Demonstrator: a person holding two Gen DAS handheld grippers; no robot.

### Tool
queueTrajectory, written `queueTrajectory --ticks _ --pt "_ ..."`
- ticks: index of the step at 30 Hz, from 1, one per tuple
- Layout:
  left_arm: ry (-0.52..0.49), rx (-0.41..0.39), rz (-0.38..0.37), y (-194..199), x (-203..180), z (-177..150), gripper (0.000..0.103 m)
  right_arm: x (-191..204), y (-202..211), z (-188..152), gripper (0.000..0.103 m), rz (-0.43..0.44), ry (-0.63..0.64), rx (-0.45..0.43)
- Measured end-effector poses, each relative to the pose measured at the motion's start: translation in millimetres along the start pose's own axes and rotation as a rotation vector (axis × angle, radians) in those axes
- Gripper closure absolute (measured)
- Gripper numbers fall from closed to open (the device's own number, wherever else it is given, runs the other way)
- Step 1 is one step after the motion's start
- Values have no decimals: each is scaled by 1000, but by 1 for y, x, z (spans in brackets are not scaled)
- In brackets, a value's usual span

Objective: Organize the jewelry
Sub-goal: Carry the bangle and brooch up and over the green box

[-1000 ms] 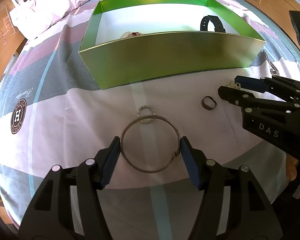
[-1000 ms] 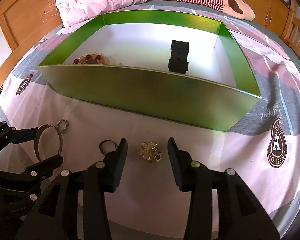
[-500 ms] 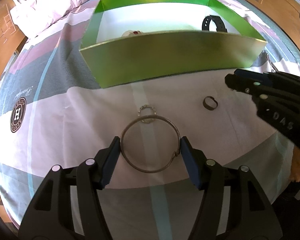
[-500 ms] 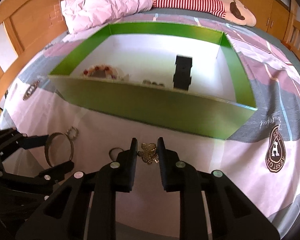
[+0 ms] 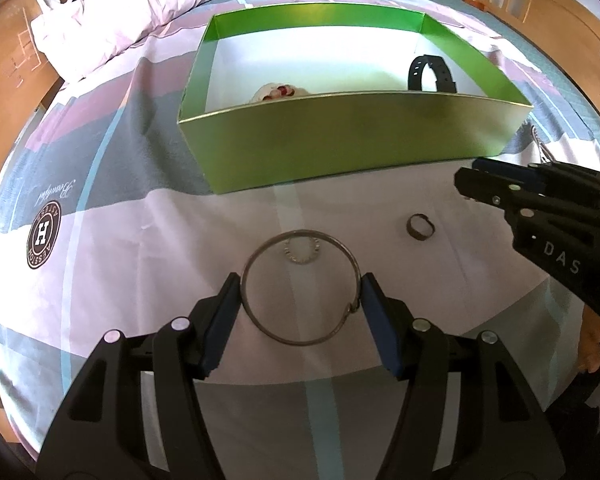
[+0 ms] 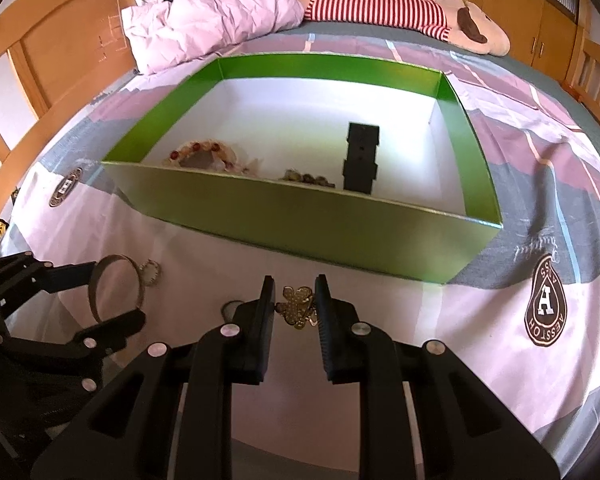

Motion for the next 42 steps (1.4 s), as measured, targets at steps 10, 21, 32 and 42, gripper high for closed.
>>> queueTrajectory --ticks 10,21,32,42 --pt "34 -24 6 3 6 7 41 -3 8 4 82 -8 -17 -45" --pt "43 -58 2 8 8 12 41 0 10 5 82 -15 -4 -60" --pt "106 -398 -205 91 1 75 41 -12 58 45 82 2 -50 -289" --pt "183 -349 -181 55 8 121 42 -50 40 76 82 -24 -98 -280"
Point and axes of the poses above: each gripper's, at about its wrist camera, not at the fingertips, and y roughly against the way its jaws point, x to its left, z to its top, the point moved 8 cm from there along -y, roughly the way its jaws point, and after that the axes turned 15 degrees about y, right-handed, at the moved point
